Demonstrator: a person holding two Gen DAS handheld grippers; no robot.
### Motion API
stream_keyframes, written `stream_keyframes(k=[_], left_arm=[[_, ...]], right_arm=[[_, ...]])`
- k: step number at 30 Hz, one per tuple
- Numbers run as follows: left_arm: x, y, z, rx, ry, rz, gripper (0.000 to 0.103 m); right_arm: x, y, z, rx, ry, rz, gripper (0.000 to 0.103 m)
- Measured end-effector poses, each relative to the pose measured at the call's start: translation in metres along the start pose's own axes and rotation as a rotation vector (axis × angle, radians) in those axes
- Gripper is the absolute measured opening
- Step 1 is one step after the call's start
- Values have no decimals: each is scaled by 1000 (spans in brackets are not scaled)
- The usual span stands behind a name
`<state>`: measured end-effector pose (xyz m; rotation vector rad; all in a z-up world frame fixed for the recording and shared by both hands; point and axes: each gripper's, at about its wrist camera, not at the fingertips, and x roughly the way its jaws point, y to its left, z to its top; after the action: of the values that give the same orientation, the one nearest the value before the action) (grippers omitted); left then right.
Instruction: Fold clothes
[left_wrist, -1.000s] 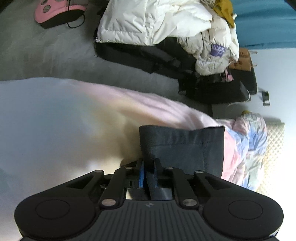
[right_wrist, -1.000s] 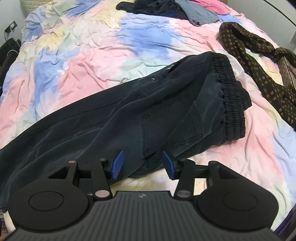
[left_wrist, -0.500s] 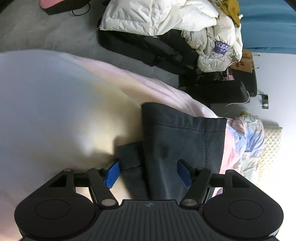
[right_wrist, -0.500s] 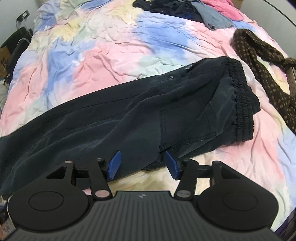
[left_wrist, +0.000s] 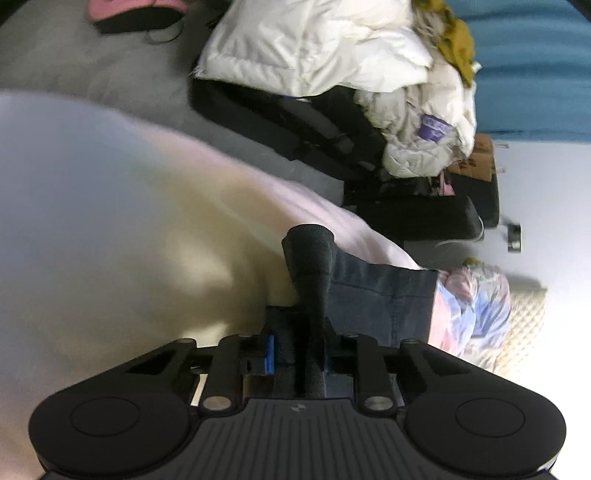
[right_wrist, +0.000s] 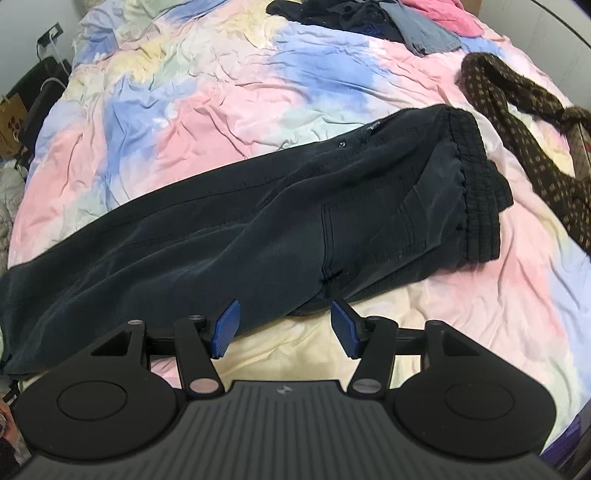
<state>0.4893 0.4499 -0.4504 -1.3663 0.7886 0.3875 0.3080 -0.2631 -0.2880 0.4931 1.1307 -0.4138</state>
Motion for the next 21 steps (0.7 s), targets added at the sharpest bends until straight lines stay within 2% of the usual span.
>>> stream_keyframes(k=[3,6,11,16,21], left_arm=[[-10,-19,-2,88,-15,-37,15],[-19,-49,-6,182,-22,-98,13],[-35,-122,-36,442,-37,-181,13],[-48,-194,-96,652,-45,-247,13],[-66,-237,-176,820,-54,-282,12]], right_arm=[[-1,-8,-7,28,0,11,57],[4,-19,-14,60,9,17,57],[5,-41,-15,107,-14,34,57],[4,-73,-9,180,-52,72,57],[6,-109,2,236,-67,129,57]])
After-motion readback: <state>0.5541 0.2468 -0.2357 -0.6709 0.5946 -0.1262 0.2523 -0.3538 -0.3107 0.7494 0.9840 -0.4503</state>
